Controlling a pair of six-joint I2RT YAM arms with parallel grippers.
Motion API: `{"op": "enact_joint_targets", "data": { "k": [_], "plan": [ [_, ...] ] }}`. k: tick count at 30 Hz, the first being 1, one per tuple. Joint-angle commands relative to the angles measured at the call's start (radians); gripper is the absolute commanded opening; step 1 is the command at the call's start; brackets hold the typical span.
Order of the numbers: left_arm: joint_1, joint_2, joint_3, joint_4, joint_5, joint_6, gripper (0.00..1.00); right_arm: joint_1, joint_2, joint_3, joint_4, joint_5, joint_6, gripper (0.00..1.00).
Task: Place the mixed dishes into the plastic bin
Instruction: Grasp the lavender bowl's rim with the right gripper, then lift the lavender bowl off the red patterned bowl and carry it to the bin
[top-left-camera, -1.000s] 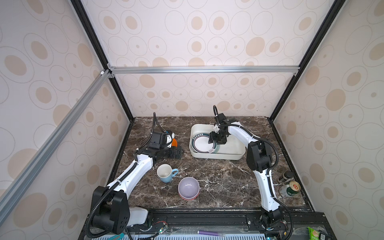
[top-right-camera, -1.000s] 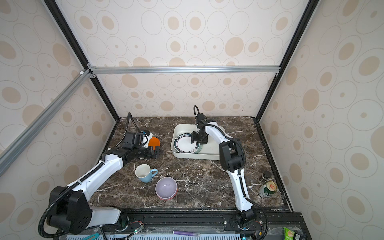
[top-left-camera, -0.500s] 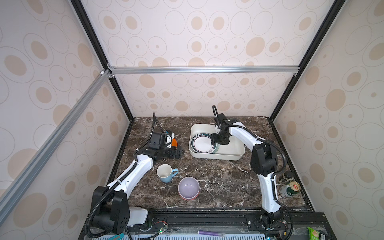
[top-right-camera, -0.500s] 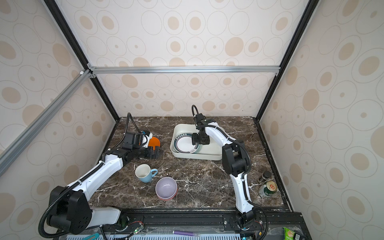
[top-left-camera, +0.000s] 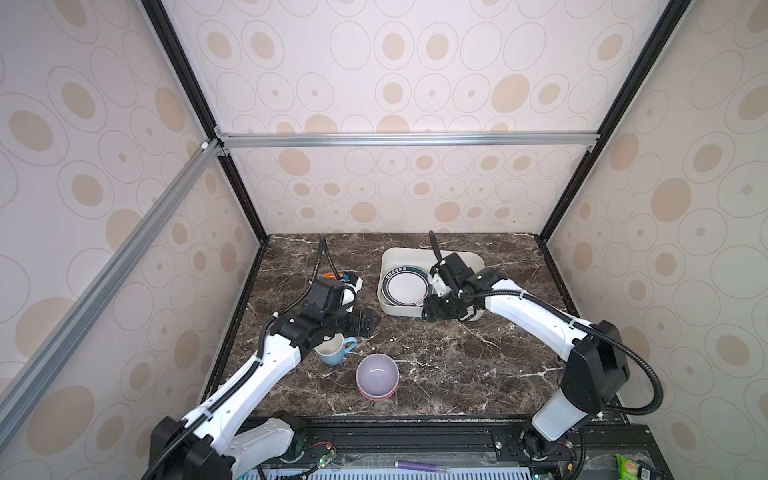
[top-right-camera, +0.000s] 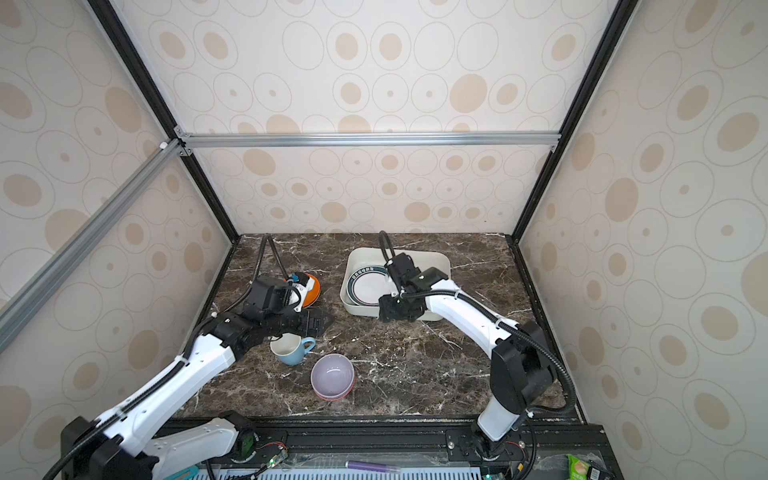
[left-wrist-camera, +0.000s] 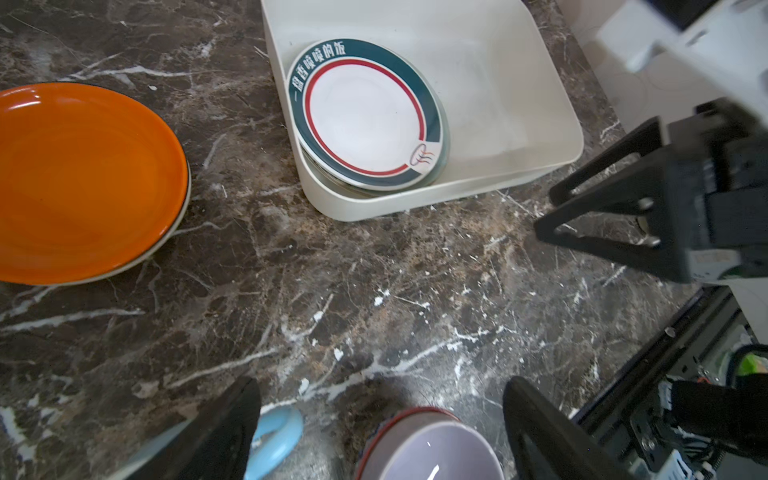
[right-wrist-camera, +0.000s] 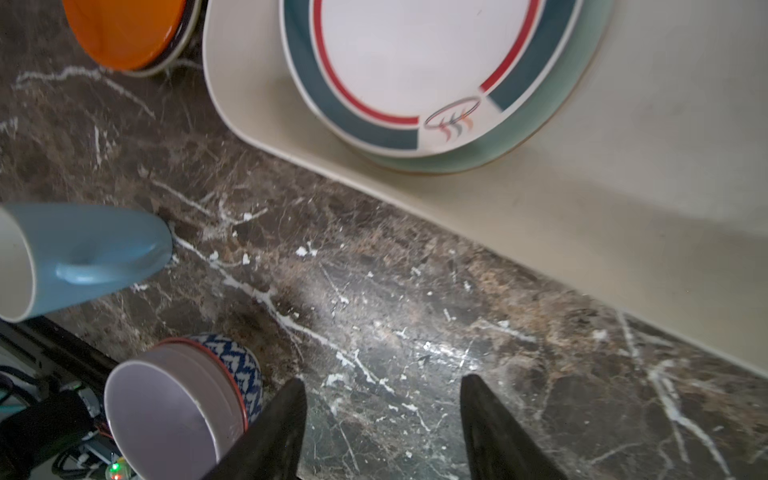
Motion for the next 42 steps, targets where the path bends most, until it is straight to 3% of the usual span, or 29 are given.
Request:
{"op": "enact_joint_targets", "data": {
  "k": [1,9,22,30,37,42],
  "plan": [
    [-0.047,-0.124,-0.053,-0.124,-0.087,-0.113,0.91,0.077,-0.057,-0.081,0.057,0.015,0.063,0.60],
    [-0.064,-0.374,-0.094,-0.267,-0.152,-0.224,0.91,0.251,-0.048,-0.136,0.128,0.041,0.119,0.58],
    [-0.064,-0.403,-0.067,-0.350,-0.180,-0.206,0.93,0.366,0.084,-0.072,0.156,0.055,0.142,0.53],
    [-0.065,-0.376,-0.073,-0.315,-0.180,-0.177,0.95,0.376,0.134,-0.033,0.140,0.043,0.140,0.33],
    [-0.066,-0.366,-0.087,-0.294,-0.174,-0.164,0.96,0.375,0.157,-0.012,0.121,0.038,0.134,0.24],
    [-0.064,-0.358,-0.076,-0.292,-0.177,-0.154,0.96,0.375,0.162,0.006,0.105,0.039,0.133,0.09]
  ]
}}
